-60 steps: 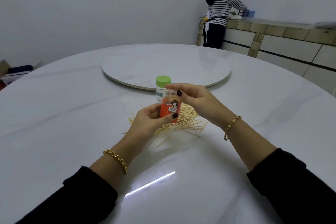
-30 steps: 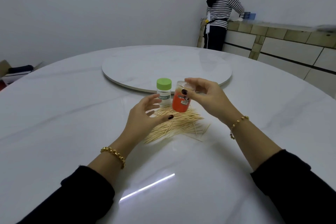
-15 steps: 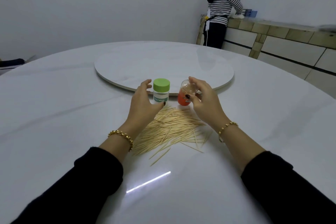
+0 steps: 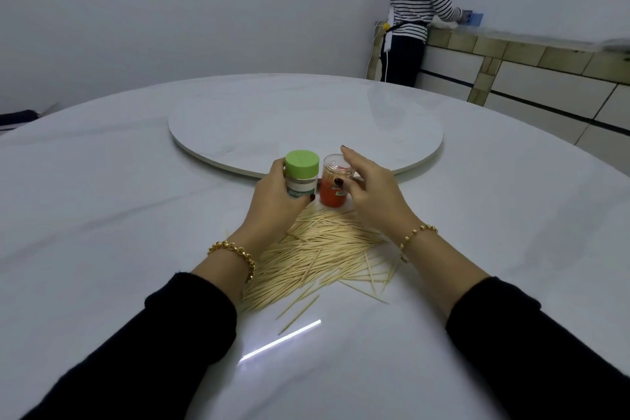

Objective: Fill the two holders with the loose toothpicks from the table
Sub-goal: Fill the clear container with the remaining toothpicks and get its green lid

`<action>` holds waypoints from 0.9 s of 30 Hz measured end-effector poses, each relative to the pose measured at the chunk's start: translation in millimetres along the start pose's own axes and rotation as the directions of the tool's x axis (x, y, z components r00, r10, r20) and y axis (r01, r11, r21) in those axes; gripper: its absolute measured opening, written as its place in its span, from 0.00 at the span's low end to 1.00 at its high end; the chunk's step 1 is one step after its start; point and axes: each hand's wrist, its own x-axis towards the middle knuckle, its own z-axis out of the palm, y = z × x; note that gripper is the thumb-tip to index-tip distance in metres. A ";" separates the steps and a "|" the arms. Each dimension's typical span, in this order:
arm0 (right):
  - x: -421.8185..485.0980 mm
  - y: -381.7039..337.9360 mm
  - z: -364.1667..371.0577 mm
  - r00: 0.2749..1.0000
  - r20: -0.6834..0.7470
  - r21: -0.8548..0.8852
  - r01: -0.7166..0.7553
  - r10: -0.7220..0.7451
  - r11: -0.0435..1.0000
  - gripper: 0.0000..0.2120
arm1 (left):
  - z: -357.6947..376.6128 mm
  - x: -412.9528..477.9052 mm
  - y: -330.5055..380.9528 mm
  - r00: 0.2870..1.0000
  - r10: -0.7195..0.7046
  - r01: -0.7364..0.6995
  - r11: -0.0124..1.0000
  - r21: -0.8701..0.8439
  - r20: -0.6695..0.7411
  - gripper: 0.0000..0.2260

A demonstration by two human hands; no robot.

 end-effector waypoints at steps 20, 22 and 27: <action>-84.0 -42.2 -12.6 0.993 -0.108 0.255 0.070 -0.043 0.964 0.15 | -19.7 -91.7 20.3 0.946 0.305 -0.277 0.937 0.213 -0.111 0.25; -94.0 -49.7 -11.3 0.997 -0.073 0.241 0.049 -0.032 0.969 0.13 | -21.2 -103.3 24.3 0.945 0.320 -0.297 0.929 0.223 -0.075 0.25; -107.7 -66.0 -10.3 0.995 -0.095 0.133 -0.029 0.041 0.991 0.22 | -19.8 -124.0 33.6 0.927 0.375 -0.364 0.907 0.213 -0.014 0.26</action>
